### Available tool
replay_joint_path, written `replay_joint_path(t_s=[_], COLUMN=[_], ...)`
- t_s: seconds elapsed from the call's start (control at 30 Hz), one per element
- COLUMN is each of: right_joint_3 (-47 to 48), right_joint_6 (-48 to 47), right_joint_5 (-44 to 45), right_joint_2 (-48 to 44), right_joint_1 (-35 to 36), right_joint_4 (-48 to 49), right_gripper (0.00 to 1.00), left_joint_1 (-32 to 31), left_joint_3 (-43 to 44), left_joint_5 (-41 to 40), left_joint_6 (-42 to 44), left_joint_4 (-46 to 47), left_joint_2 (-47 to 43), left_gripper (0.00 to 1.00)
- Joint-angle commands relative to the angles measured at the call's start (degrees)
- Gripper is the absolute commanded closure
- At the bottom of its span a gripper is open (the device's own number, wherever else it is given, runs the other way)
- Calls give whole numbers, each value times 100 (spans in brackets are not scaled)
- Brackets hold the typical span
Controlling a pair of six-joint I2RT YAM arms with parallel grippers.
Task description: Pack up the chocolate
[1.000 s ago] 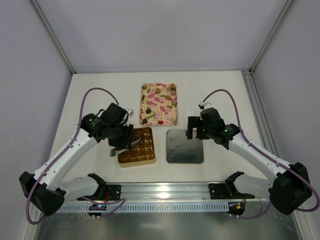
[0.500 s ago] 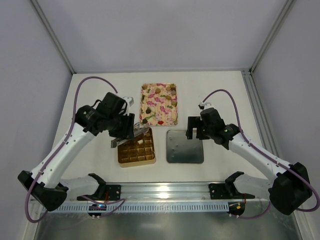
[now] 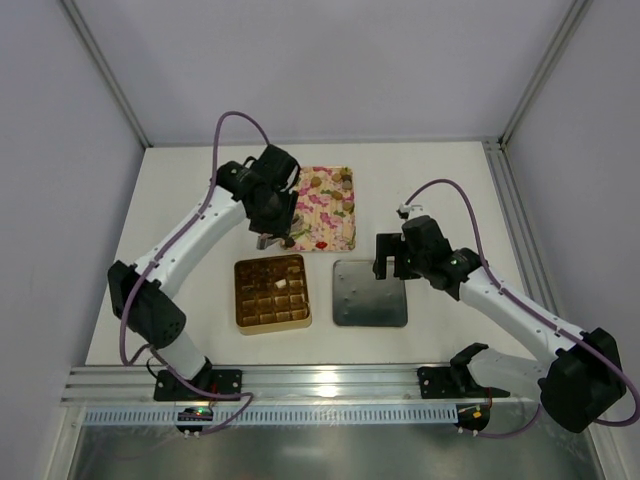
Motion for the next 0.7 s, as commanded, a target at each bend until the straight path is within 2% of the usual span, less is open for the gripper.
replay_joint_path(t_s=[0.0,0.23,0.67], right_joint_3=[253,262,191], right_joint_6=[-147,-183,-226], right_joint_5=[76,15,-3], right_joint_2=[-163,-145,-172], right_joint_1=[-44,-70,-106], right_joint_4=[41,76,76], right_gripper=[0,0,0], left_joint_1=[70,203,246], left_joint_3=[383,919,1060], left_joint_5=[-357,-419,-463], left_joint_6=[251,374,374], left_joint_4=[318,494,618], left_joint_2=[434,1331,1877], left_gripper=[55,57,58])
